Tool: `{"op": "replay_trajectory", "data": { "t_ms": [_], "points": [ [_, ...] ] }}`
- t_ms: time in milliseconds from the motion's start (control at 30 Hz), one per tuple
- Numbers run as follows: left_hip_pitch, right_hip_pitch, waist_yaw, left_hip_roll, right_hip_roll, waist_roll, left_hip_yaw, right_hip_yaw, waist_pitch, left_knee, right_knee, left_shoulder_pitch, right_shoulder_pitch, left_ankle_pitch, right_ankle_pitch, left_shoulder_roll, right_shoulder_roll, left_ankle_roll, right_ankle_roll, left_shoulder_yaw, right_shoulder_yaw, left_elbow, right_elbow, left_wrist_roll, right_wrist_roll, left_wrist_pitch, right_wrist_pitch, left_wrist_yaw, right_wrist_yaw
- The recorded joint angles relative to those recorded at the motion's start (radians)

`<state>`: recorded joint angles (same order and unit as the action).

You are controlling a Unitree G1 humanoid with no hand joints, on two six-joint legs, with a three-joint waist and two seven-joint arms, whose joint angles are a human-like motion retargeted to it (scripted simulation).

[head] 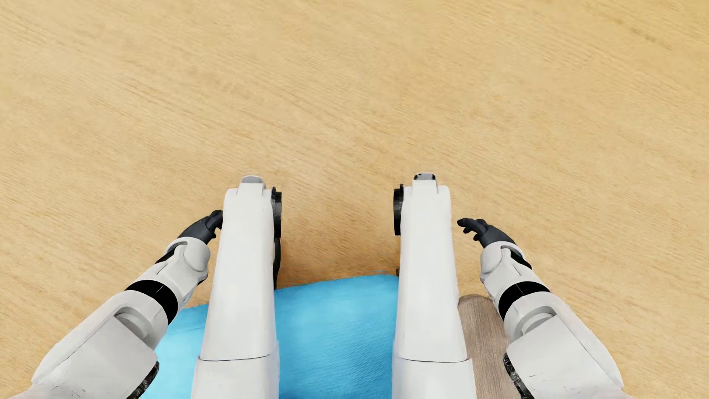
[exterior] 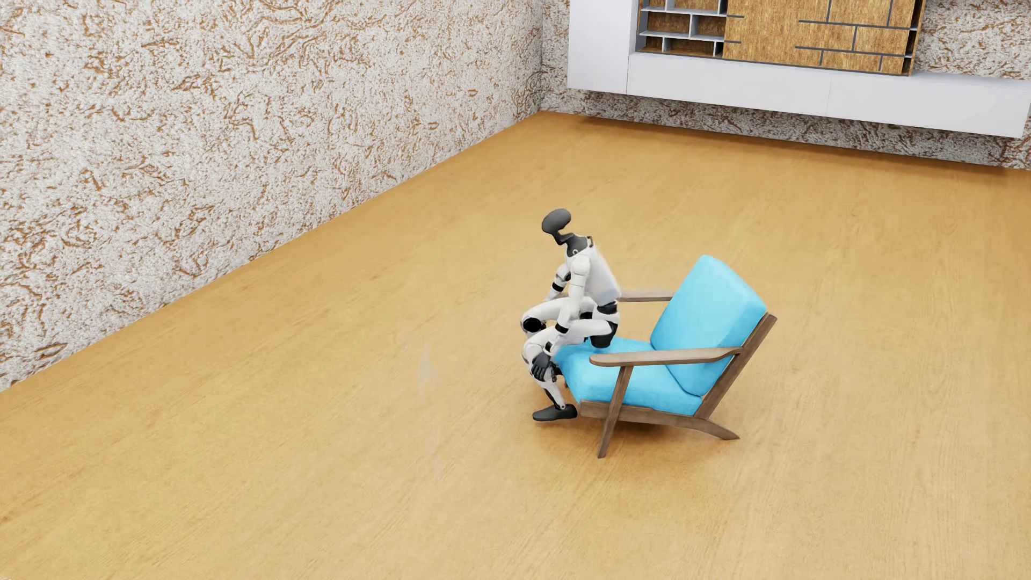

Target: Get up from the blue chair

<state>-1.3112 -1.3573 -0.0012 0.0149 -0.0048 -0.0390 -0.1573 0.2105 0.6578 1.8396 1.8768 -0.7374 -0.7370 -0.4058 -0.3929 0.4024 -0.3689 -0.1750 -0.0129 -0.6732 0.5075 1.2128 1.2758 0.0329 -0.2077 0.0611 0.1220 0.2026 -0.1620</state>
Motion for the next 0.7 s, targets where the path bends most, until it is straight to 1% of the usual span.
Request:
{"op": "replay_trajectory", "data": {
  "t_ms": [67,100,200,233,300,367,433,467,500,533,567,633,667,700],
  "points": [
    [-0.004,-0.007,0.002,-0.001,0.002,-0.006,0.002,0.000,-0.002,-0.034,-0.036,-0.002,0.000,-0.036,-0.016,0.006,-0.010,-0.001,0.002,-0.006,0.039,-0.001,-0.008,0.004,0.013,-0.007,-0.009,-0.003,-0.005],
    [0.010,0.002,0.004,-0.001,0.001,-0.009,0.006,-0.002,-0.008,-0.067,-0.066,-0.003,0.008,-0.046,-0.020,0.004,-0.016,-0.003,0.004,-0.002,0.060,0.007,-0.011,-0.008,0.018,-0.012,-0.013,0.001,-0.014],
    [0.111,0.100,0.002,0.007,-0.005,-0.008,0.026,-0.023,-0.048,-0.212,-0.206,0.056,0.065,-0.047,-0.015,0.003,-0.016,0.002,-0.004,0.015,0.071,0.010,-0.023,-0.007,0.012,-0.013,-0.017,0.015,-0.031],
    [0.159,0.151,0.001,0.004,-0.007,-0.005,0.036,-0.032,-0.068,-0.272,-0.265,0.083,0.098,-0.045,-0.016,0.004,-0.014,0.011,-0.009,0.021,0.059,0.009,-0.032,-0.003,0.019,-0.016,-0.026,0.018,-0.040],
    [0.267,0.268,0.003,0.001,-0.013,-0.002,0.058,-0.056,-0.115,-0.408,-0.399,0.141,0.178,-0.030,-0.008,0.006,-0.014,0.027,-0.020,0.039,0.034,0.006,-0.037,0.008,0.000,-0.016,-0.025,0.013,-0.032],
    [0.403,0.406,0.003,-0.001,-0.019,-0.006,0.078,-0.087,-0.169,-0.578,-0.558,0.209,0.268,-0.009,-0.003,0.014,-0.010,0.026,-0.026,0.070,0.009,0.005,-0.027,0.016,-0.023,-0.013,-0.015,0.006,-0.012],
    [0.552,0.567,0.003,0.005,-0.007,-0.001,0.092,-0.108,-0.239,-0.769,-0.749,0.300,0.369,0.033,0.000,0.034,-0.010,0.012,-0.031,0.100,-0.013,-0.008,-0.026,0.037,-0.043,-0.010,-0.013,-0.010,0.012],
    [0.630,0.653,0.000,0.007,0.003,0.003,0.100,-0.114,-0.273,-0.868,-0.849,0.349,0.422,0.066,0.009,0.045,-0.012,-0.001,-0.031,0.113,-0.015,-0.011,-0.030,0.051,-0.051,-0.011,-0.018,-0.017,0.019],
    [0.705,0.741,-0.002,0.010,0.011,0.010,0.107,-0.121,-0.304,-0.963,-0.949,0.393,0.471,0.134,0.026,0.056,-0.018,-0.021,-0.034,0.124,-0.023,-0.012,-0.038,0.062,-0.062,-0.012,-0.024,-0.025,0.028],
    [0.768,0.827,-0.005,0.015,0.012,0.015,0.112,-0.130,-0.332,-1.037,-1.049,0.434,0.516,0.191,0.081,0.067,-0.023,-0.031,-0.033,0.133,-0.038,-0.013,-0.042,0.070,-0.067,-0.011,-0.027,-0.038,0.043],
    [0.805,0.906,-0.002,0.024,0.006,0.017,0.117,-0.146,-0.360,-1.067,-1.149,0.465,0.554,0.232,0.142,0.075,-0.028,-0.058,-0.028,0.140,-0.063,-0.012,-0.043,0.083,-0.065,-0.011,-0.029,-0.057,0.055],
    [0.821,1.049,0.013,0.051,-0.015,0.016,0.130,-0.189,-0.405,-1.045,-1.316,0.494,0.612,0.302,0.186,0.083,-0.036,-0.163,-0.006,0.159,-0.117,-0.001,-0.030,0.090,-0.053,-0.006,-0.028,-0.077,0.046],
    [0.822,1.118,0.020,0.064,-0.027,0.014,0.140,-0.215,-0.421,-1.032,-1.385,0.504,0.634,0.326,0.196,0.084,-0.040,-0.188,0.004,0.170,-0.135,0.002,-0.017,0.090,-0.048,-0.004,-0.024,-0.074,0.036],
    [0.835,1.183,0.031,0.075,-0.039,0.009,0.151,-0.239,-0.432,-1.056,-1.442,0.511,0.652,0.332,0.198,0.085,-0.045,-0.187,0.012,0.178,-0.146,0.003,-0.005,0.088,-0.045,-0.004,-0.021,-0.074,0.035]
  ]
}}
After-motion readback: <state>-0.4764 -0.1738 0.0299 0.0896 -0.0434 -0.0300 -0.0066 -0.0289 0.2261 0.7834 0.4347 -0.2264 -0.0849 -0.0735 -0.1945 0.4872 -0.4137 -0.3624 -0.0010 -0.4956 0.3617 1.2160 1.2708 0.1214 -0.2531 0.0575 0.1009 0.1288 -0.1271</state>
